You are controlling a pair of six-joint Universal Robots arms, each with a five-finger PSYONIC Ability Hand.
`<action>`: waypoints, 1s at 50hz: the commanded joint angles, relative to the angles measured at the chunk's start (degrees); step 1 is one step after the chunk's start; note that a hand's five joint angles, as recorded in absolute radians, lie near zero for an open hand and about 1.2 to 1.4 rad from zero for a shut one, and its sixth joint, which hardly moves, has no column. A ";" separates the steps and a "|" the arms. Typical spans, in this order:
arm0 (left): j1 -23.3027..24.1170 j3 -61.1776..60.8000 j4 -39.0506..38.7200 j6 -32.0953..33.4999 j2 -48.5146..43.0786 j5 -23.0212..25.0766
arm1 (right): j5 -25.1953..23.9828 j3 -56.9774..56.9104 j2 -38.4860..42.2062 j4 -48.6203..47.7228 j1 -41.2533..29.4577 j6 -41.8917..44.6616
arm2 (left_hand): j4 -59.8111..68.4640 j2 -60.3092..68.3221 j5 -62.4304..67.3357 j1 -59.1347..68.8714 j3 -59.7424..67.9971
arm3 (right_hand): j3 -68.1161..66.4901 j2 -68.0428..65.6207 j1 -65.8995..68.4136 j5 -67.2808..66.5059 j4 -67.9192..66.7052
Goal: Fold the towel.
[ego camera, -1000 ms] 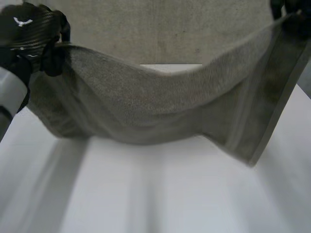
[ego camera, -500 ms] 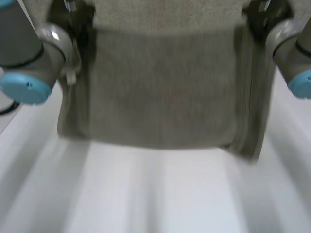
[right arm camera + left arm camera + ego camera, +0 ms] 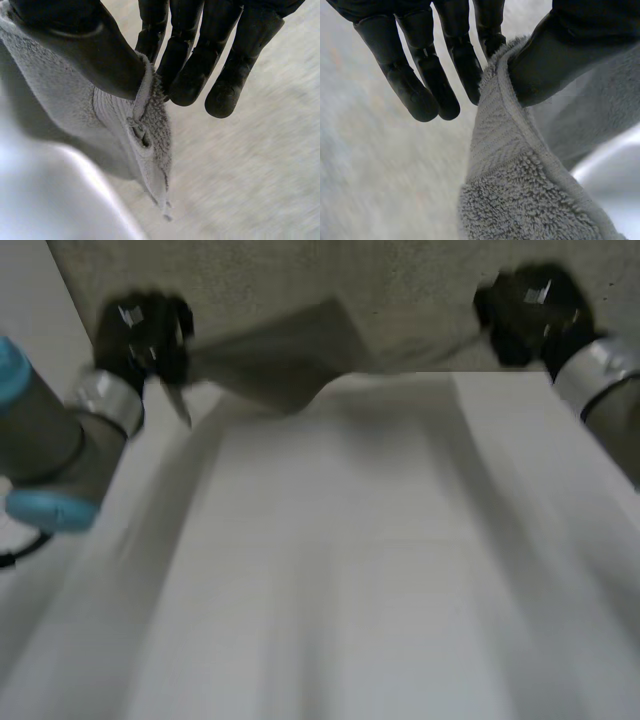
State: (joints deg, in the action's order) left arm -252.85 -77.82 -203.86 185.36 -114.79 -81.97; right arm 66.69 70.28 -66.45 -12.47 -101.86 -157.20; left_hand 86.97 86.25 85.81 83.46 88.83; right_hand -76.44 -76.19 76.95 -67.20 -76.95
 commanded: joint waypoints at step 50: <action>-4.05 -5.54 -1.54 20.57 -8.92 11.66 | 5.19 -10.56 14.56 28.91 5.37 18.60 | -6.97 -6.25 -15.81 -3.46 -8.83 | -3.56 -3.81 3.05 -2.80 -3.05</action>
State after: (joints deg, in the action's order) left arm -257.20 -100.45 -206.07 206.07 -109.05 -70.06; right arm 63.03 74.62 -66.34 18.30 -90.78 -136.78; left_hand 86.97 86.25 85.81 83.46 88.88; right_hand -76.44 -76.38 77.09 -67.21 -77.18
